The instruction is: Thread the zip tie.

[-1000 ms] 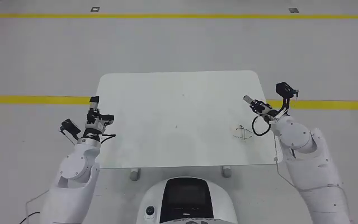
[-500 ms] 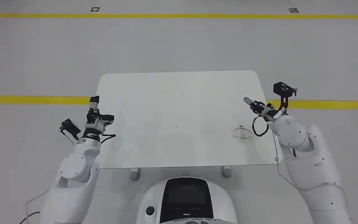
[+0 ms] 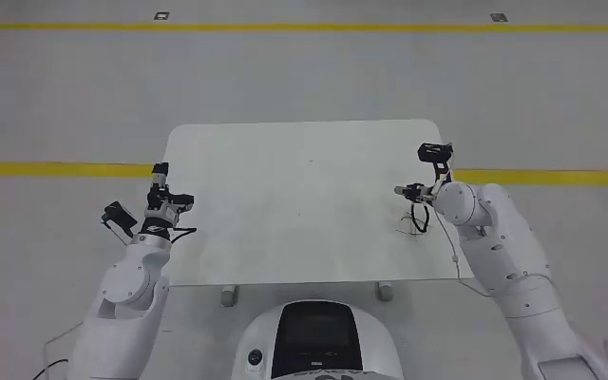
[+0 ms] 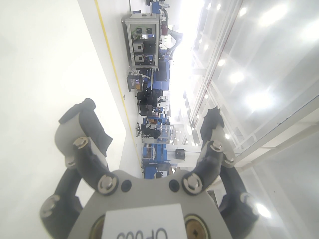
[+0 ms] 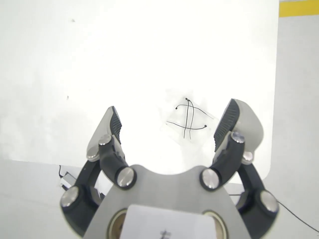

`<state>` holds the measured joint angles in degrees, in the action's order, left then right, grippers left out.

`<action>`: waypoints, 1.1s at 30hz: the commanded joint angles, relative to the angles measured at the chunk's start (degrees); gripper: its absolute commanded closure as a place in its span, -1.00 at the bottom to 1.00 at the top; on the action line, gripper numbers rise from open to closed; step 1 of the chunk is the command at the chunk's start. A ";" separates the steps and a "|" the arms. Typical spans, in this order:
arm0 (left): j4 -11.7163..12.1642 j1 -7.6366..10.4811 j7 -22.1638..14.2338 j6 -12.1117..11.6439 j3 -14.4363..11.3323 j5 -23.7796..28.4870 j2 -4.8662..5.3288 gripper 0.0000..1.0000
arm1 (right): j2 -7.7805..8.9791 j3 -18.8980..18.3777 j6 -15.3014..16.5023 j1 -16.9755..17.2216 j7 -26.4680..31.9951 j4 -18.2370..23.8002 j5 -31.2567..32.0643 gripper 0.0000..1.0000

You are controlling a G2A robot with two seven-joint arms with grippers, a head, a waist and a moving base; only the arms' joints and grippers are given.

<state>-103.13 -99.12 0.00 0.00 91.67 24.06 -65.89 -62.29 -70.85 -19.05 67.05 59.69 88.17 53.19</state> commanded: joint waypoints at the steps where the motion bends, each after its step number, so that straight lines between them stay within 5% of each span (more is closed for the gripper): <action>1: 0.00 0.00 0.00 0.00 0.00 0.00 0.00 -1.00 | -0.04 -0.02 -0.33 -0.05 -0.30 -0.15 -0.03 -1.00; 10: 0.00 0.00 0.00 0.00 0.00 0.00 0.00 -1.00 | 0.03 0.80 -0.06 0.37 -0.47 -0.22 2.28 -1.00; 23: 0.00 0.00 0.00 0.00 0.00 0.00 0.00 -1.00 | -1.65 7.04 -0.43 -4.04 13.55 -4.43 7.85 -1.00; 33: 0.00 0.00 0.00 0.00 0.00 0.00 0.00 -1.00 | -1.63 6.79 -0.11 -3.85 13.49 -4.62 7.26 -1.00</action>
<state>-103.13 -99.12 0.00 0.00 91.67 24.06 -65.89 -63.94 -63.82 -19.48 63.01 73.24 83.75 61.04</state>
